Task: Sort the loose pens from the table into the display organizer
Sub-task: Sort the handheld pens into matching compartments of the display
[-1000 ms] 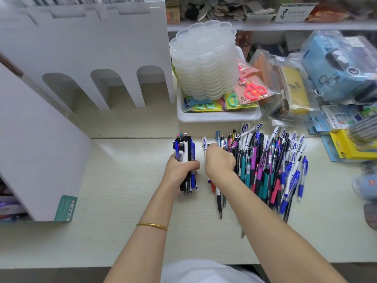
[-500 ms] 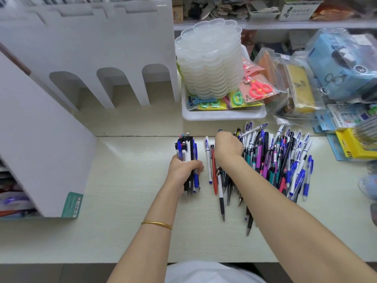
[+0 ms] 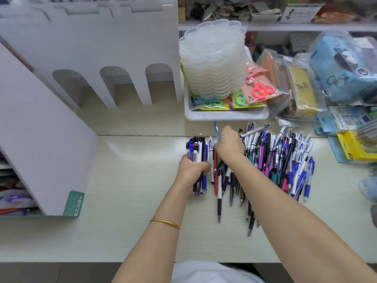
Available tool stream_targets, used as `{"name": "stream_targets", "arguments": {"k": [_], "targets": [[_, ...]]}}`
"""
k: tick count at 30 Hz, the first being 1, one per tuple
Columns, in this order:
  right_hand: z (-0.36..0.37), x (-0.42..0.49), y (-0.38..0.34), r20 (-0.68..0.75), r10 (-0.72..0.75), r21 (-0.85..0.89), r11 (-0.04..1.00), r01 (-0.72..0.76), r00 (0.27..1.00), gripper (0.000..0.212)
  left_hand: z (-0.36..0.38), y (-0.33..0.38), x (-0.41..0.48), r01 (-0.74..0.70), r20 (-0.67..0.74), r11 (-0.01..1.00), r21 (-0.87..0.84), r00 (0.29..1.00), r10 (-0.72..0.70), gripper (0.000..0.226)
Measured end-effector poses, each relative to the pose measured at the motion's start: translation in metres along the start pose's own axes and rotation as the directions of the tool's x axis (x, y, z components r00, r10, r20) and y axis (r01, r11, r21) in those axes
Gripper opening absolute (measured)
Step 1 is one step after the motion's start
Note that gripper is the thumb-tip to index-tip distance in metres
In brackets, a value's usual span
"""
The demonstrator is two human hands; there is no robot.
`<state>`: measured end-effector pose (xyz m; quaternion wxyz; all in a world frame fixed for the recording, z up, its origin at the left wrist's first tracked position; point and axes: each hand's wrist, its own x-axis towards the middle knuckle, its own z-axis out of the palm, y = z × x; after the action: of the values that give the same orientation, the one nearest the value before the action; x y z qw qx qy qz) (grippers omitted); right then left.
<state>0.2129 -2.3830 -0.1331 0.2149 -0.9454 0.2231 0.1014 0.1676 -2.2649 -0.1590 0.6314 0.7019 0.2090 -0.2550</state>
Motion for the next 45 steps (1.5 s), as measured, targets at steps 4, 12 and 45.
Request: {"name": "stream_targets", "arguments": {"k": [4, 12, 45], "targets": [[-0.011, -0.002, 0.017, -0.098, -0.067, 0.231, 0.969, 0.088, 0.993, 0.028, 0.01, 0.0, -0.002, -0.004, 0.014, 1.0, 0.01, 1.0, 0.004, 0.039], [-0.019, -0.009, 0.039, 0.053, -0.122, 0.446, 0.891, 0.086, 0.991, 0.03, 0.024, -0.001, -0.007, 0.013, -0.022, 1.0, -0.016, 1.0, -0.013, 0.038], [-0.016, -0.145, -0.066, 0.374, -0.663, 0.744, 0.632, 0.217, 0.649, 0.02, -0.1, -0.024, -0.138, -0.258, -0.167, 0.664, -0.702, 0.966, 0.2, 0.022]]}}
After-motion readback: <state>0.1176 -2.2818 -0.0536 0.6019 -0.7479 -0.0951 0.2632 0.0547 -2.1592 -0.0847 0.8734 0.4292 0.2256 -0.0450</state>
